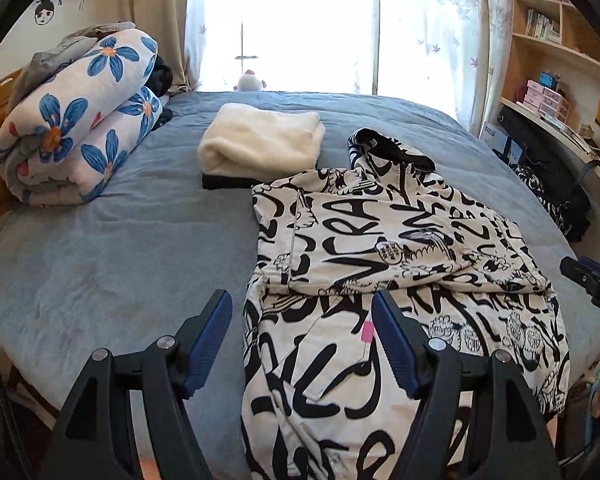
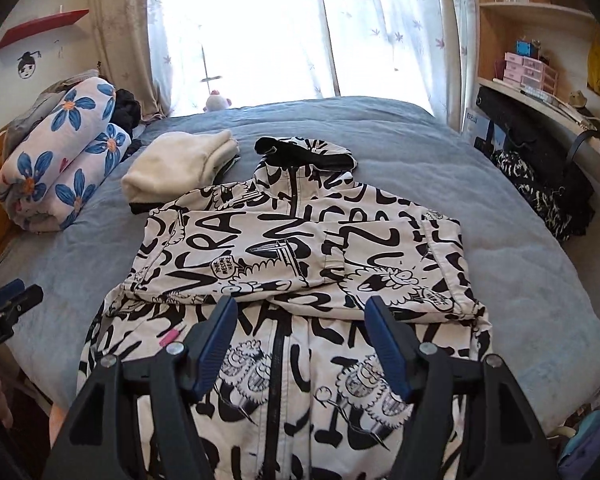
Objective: Fold large clothes
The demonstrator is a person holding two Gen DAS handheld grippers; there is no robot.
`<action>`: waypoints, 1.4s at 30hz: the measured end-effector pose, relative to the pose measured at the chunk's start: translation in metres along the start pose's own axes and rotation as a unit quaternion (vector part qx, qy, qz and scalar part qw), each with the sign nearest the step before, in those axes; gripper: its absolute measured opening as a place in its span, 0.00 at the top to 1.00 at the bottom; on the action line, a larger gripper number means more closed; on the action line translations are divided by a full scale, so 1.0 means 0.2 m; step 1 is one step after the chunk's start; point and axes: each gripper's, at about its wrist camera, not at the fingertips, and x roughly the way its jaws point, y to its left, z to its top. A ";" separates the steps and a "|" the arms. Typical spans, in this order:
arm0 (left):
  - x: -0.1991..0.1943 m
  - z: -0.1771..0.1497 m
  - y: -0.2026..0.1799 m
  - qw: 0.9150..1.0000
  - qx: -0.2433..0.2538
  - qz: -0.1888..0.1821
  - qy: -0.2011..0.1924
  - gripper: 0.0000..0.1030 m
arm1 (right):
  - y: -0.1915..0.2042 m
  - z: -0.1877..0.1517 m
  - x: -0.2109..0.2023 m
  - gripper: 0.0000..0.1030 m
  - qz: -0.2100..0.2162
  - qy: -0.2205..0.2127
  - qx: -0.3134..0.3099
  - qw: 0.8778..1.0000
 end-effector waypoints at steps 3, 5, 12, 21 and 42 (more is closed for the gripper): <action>-0.02 -0.06 0.02 1.000 0.004 0.002 0.005 0.29 | -0.02 -0.05 -0.05 0.36 -0.001 -0.008 -0.009 1.000; -0.01 -0.10 0.02 1.000 0.008 0.002 0.014 0.29 | -0.03 -0.09 -0.08 0.35 -0.007 -0.011 -0.014 1.000; 0.05 -0.30 0.09 0.999 -0.011 -0.016 0.049 0.29 | -0.10 -0.23 -0.12 0.35 -0.020 -0.002 -0.028 0.999; 0.10 -0.47 0.24 0.996 -0.044 -0.031 0.077 0.29 | -0.26 -0.40 -0.13 0.35 -0.018 0.023 -0.020 0.999; 0.47 -0.71 0.01 0.978 0.028 0.045 0.200 0.27 | -0.80 -0.76 -0.07 0.35 -0.050 0.101 0.052 0.992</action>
